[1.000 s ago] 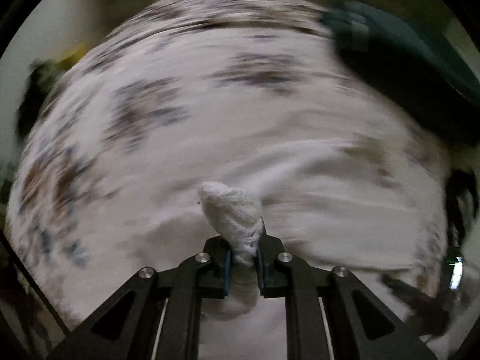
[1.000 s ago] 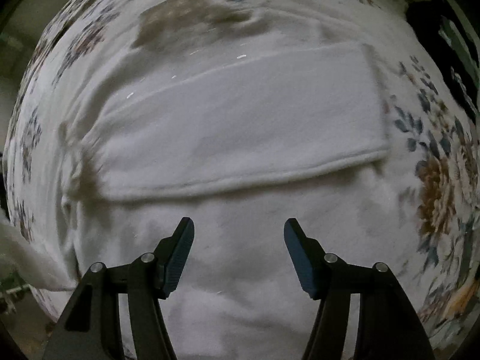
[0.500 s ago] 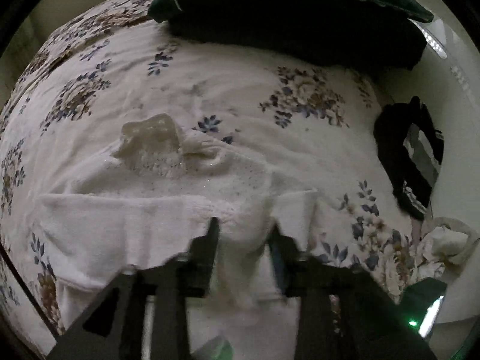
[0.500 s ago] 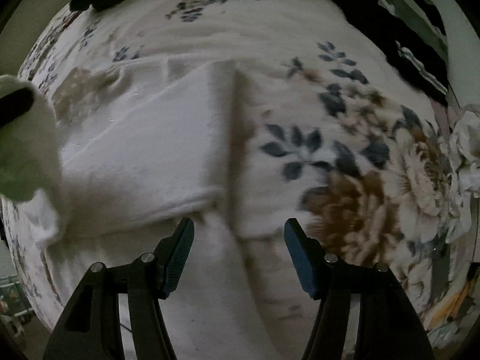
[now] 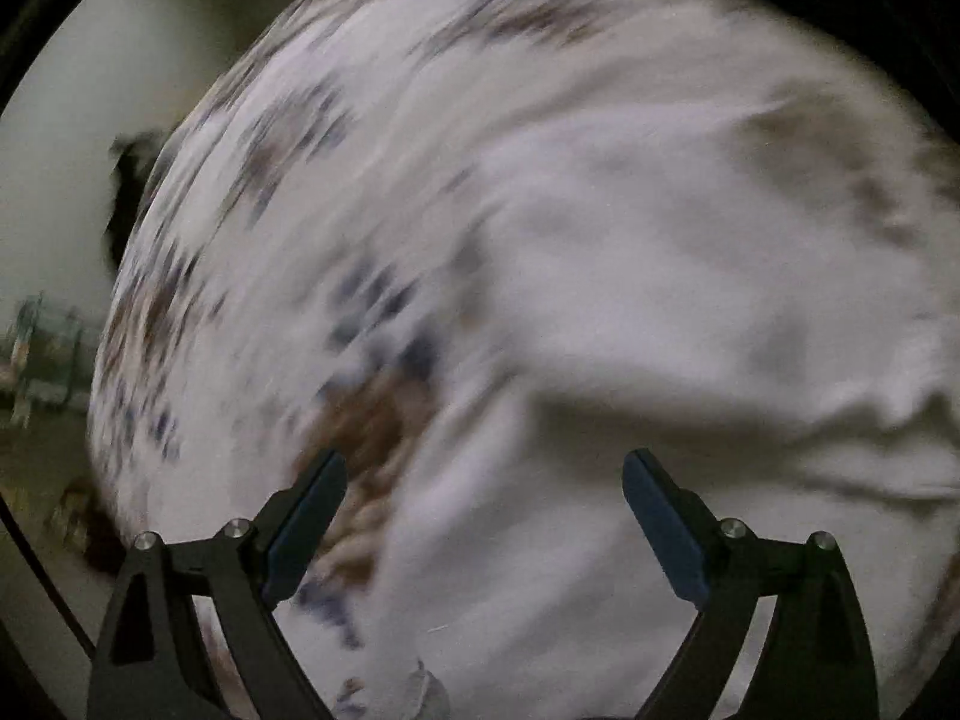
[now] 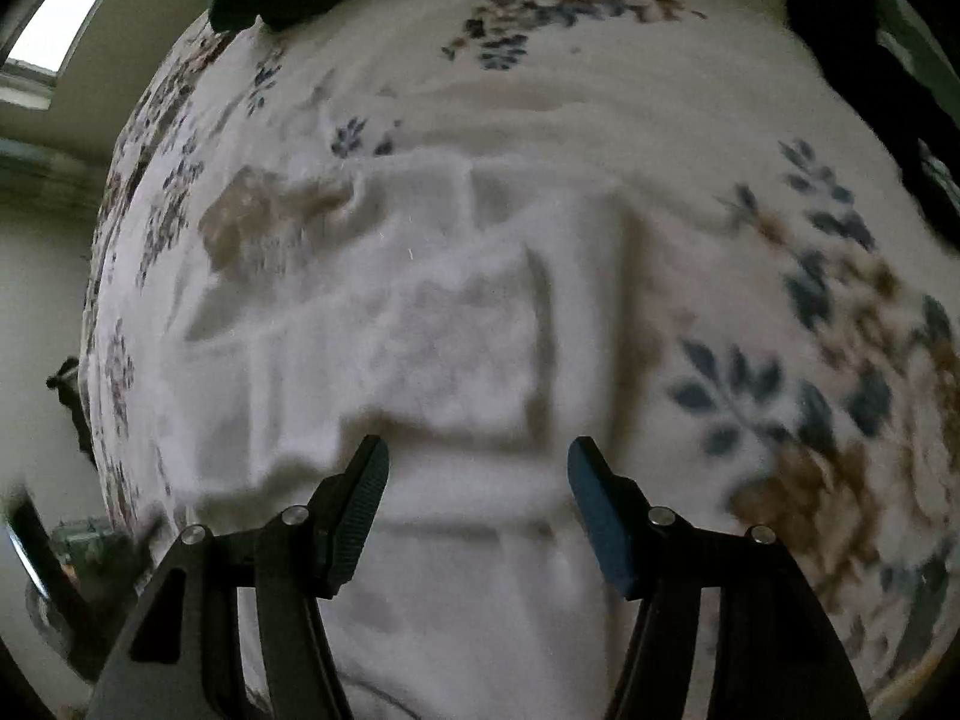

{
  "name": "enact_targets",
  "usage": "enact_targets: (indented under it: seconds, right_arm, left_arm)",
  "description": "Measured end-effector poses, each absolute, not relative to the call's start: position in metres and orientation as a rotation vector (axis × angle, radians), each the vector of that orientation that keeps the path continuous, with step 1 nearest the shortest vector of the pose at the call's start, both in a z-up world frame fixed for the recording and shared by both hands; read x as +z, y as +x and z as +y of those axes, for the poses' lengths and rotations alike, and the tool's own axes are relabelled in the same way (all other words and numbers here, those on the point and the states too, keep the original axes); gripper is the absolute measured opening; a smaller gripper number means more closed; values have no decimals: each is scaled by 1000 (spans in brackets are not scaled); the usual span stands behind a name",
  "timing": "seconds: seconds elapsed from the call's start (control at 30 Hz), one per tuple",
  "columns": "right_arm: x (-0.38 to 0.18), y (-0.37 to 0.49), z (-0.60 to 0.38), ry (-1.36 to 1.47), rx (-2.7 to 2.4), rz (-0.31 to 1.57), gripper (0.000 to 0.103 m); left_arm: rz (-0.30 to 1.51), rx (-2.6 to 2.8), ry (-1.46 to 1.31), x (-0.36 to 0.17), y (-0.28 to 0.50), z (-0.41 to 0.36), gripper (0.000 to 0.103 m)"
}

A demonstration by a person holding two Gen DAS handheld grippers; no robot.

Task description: Fold small clothes

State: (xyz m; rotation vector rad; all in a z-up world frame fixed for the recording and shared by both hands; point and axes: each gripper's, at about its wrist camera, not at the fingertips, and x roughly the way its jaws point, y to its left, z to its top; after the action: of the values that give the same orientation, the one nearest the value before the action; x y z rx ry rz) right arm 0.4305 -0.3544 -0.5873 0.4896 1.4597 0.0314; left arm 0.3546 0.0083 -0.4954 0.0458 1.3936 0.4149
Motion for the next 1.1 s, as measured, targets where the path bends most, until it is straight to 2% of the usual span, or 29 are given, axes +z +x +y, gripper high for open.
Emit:
enact_targets:
  seconds: [0.2, 0.23, 0.27, 0.3, 0.33, 0.4, 0.63, 0.83, 0.93, 0.97, 1.03, 1.07, 1.1]
  right_arm:
    - [-655, 474, -342, 518, 7, 1602, 61]
    - [-658, 477, -336, 512, 24, 1601, 56]
    - [-657, 478, -326, 465, 45, 1587, 40]
    - [-654, 479, -319, 421, 58, 1570, 19]
    - [-649, 478, -312, 369, 64, 1546, 12]
    - [-633, 474, -305, 308, 61, 1487, 10]
    - [-591, 459, -349, 290, -85, 1383, 9]
    - [-628, 464, -353, 274, -92, 1480, 10]
    - [-646, 471, -344, 260, -74, 1527, 16]
    - [-648, 472, -345, 295, -70, 1540, 18]
    - [-643, 471, -350, 348, -65, 1539, 30]
    - [-638, 468, -355, 373, -70, 1539, 42]
    - [-632, 465, -359, 395, -73, 1540, 47]
  left_arm:
    - [1414, 545, -33, -512, 342, 56, 94]
    - [1405, 554, -39, -512, 344, 58, 94]
    - [1393, 557, -50, -511, 349, 60, 94]
    - [1385, 558, -58, -510, 355, 61, 94]
    - [1377, 558, -65, -509, 361, 62, 94]
    - [1359, 558, -85, -504, 373, 65, 94]
    - [1301, 556, -145, -492, 407, 79, 94]
    - [1305, 508, -111, -520, 447, 75, 94]
    - [1357, 476, -35, -551, 467, 71, 94]
    - [1381, 462, -8, -564, 472, 71, 94]
    - [1399, 446, 19, -578, 476, 74, 96]
    - [1390, 431, 7, -573, 476, 77, 96]
    - [1382, 424, 3, -567, 475, 79, 96]
